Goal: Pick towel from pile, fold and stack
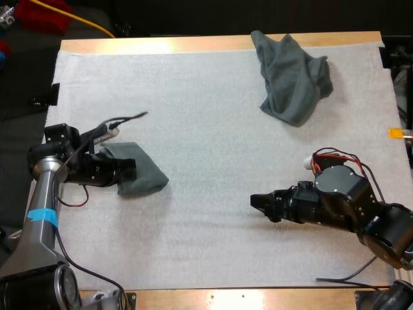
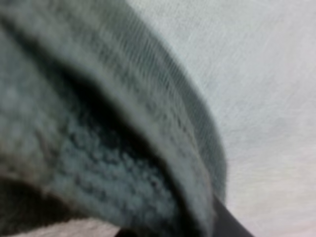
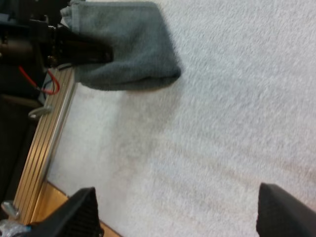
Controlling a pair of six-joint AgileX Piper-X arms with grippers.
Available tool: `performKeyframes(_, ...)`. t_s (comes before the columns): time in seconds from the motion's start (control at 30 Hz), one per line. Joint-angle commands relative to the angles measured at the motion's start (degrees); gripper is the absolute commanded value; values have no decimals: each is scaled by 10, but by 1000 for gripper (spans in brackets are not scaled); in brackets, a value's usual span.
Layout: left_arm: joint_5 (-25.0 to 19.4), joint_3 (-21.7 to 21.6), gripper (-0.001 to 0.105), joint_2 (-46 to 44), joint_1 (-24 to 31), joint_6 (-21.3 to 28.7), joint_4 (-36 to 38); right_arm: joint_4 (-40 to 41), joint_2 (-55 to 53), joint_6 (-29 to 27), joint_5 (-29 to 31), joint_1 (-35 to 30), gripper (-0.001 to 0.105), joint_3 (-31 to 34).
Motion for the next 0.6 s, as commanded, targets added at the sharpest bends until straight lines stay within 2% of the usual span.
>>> performKeyframes(0.0,-25,-4,0,-8,0,15,8,-4,-4,-2,-13,1,65,-3)
performKeyframes(0.13,-108,-4,0,-8,0,21,8,-4,-4,-2,-23,1,65,-3)
performKeyframes(0.33,-199,-4,0,-8,0,37,10,-4,-4,-2,-25,1,65,-3)
performKeyframes(0.57,-279,-4,0,-8,0,42,1,-3,-4,-2,-35,1,65,-3)
